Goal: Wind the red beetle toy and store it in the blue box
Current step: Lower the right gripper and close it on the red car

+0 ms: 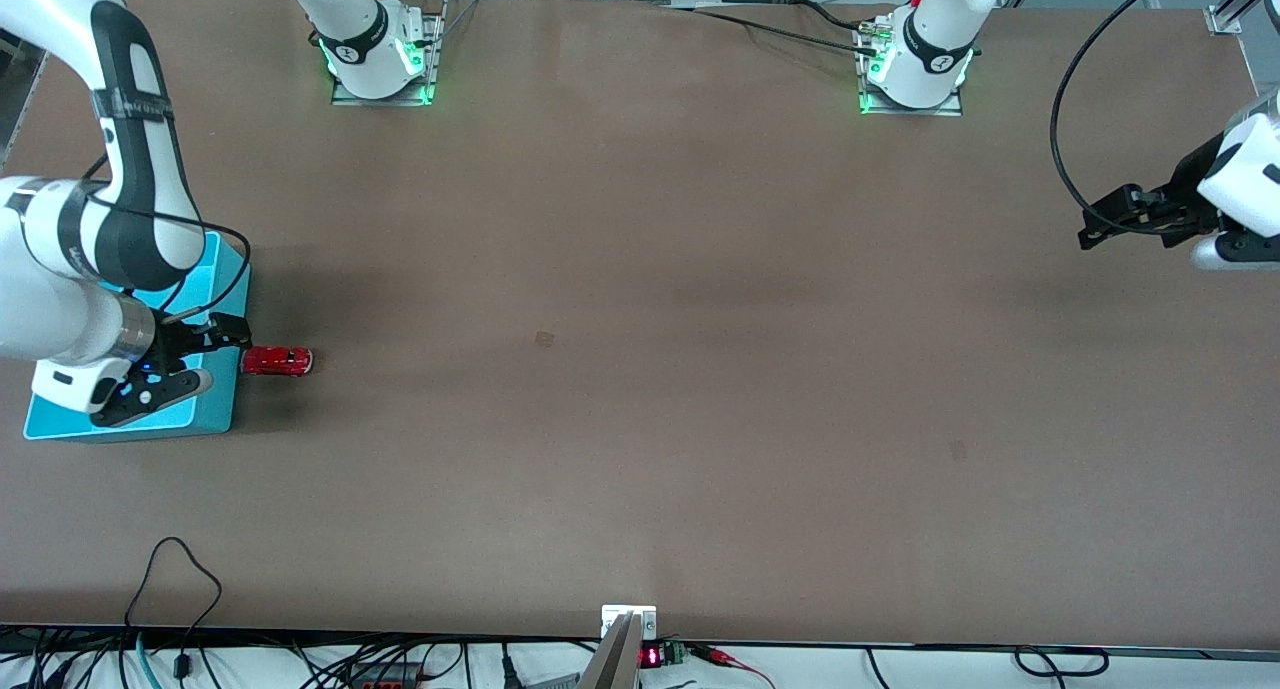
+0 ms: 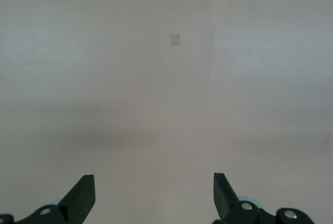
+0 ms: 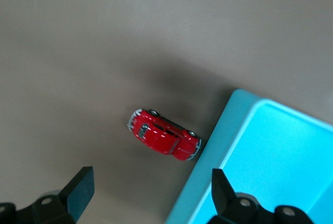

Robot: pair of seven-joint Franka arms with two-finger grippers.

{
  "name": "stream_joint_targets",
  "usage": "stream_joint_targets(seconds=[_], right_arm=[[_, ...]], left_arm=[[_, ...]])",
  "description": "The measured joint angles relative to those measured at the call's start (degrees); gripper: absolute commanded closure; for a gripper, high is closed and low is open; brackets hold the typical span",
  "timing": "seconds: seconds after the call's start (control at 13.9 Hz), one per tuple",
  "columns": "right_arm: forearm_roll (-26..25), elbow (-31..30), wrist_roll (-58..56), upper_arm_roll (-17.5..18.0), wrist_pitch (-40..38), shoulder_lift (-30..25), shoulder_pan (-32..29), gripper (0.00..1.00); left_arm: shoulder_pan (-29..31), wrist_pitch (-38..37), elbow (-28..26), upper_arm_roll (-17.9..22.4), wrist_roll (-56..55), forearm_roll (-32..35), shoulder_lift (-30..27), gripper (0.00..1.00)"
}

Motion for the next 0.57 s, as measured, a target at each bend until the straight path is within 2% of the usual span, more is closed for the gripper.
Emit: stream_joint_targets(seconds=[0.29,0.57], right_arm=[[0.0,-1.4,-17.8,0.0,3.3,2.8,-0.8,0.0],[0.3,-5.6,-35.3,0.5,8.3,3.6,-0.9,0.0]], left_arm=[[-0.2,0.6,-1.0,-0.7,-1.9,0.9,-0.9,0.0],[0.1,0.4,-1.1,-0.7,-1.9,0.9,-0.9,0.0]])
